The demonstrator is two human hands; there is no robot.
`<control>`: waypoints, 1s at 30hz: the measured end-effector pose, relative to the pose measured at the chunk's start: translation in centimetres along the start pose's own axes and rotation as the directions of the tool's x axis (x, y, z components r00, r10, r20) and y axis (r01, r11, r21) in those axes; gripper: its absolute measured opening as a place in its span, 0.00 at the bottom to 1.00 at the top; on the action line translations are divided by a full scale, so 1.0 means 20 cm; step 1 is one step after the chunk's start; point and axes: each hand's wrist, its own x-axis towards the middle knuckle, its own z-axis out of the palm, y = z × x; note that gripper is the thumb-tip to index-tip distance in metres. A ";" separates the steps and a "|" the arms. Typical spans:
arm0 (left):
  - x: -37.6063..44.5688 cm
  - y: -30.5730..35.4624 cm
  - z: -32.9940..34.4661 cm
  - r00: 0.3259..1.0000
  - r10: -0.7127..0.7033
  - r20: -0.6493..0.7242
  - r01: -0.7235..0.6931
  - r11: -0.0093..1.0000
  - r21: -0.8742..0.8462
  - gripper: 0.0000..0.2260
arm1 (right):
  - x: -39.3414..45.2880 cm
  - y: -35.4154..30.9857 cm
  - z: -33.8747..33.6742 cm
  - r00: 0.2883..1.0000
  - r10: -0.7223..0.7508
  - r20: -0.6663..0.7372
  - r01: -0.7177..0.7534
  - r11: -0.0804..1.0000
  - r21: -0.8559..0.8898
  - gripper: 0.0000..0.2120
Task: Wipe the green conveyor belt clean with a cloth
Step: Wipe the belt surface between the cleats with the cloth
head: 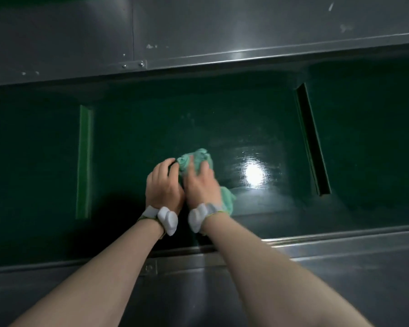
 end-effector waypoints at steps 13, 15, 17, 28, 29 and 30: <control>-0.16 -0.10 0.02 0.999 0.028 0.045 -0.032 0.996 0.087 0.24 | -0.09 0.88 -0.34 0.914 0.291 -0.284 -0.326 0.941 -0.088 0.27; -0.15 -0.09 0.02 0.999 0.023 0.045 -0.025 0.999 0.047 0.22 | -0.09 0.92 -0.36 0.884 0.352 -0.309 -0.392 0.917 -0.075 0.28; -0.14 -0.10 0.01 0.998 0.026 0.066 -0.027 0.999 0.024 0.22 | -0.10 0.89 -0.35 0.865 0.374 -0.335 -0.419 0.905 -0.071 0.27; -0.16 -0.46 -0.14 1.000 0.006 -0.016 -0.007 0.999 -0.038 0.20 | -0.23 -0.05 0.15 0.989 0.106 -0.099 -0.110 0.993 -0.034 0.33; -0.18 -0.50 -0.15 0.999 -0.023 -0.031 0.021 0.999 -0.039 0.21 | -0.28 -0.19 0.22 0.998 0.022 -0.060 -0.024 0.999 -0.028 0.34; -0.19 -0.53 -0.17 0.997 -0.061 -0.044 0.059 0.997 -0.048 0.23 | -0.33 -0.31 0.28 0.997 -0.068 -0.029 0.068 0.997 -0.030 0.33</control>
